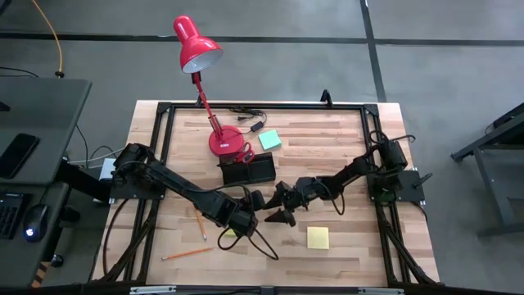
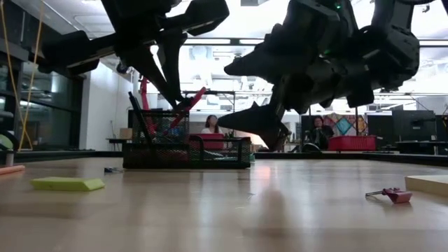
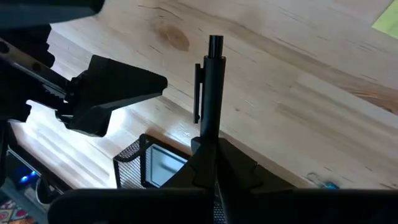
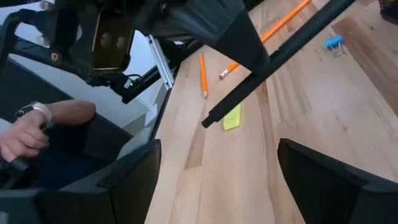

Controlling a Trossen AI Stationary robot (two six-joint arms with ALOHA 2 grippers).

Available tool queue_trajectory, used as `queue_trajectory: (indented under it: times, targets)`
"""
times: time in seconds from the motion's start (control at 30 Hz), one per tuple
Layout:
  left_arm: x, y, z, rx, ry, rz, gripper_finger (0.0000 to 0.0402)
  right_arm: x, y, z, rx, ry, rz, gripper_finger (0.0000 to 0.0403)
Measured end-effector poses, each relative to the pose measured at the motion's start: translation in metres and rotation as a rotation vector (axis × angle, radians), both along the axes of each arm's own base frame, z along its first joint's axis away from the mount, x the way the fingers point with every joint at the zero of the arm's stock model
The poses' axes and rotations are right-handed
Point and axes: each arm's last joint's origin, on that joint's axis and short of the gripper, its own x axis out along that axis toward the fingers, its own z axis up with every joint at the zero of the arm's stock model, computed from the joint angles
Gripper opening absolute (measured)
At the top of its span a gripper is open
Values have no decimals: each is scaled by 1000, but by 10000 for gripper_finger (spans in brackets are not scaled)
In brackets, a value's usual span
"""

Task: Pick and place office supplies into organizer
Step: Put the black pen in the desk organizer

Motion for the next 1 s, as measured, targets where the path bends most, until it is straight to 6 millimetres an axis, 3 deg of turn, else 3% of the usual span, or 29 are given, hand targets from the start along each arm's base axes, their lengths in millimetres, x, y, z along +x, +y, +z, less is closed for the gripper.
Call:
queue_trajectory:
  times: [0.37,1.0]
  targets:
    - [0,1,1,28,-13,7,0,25,10,17,-101,-25,7,310]
    - [1,1,1,42,-20,6,0,26,6,12,-164,22,-75,310]
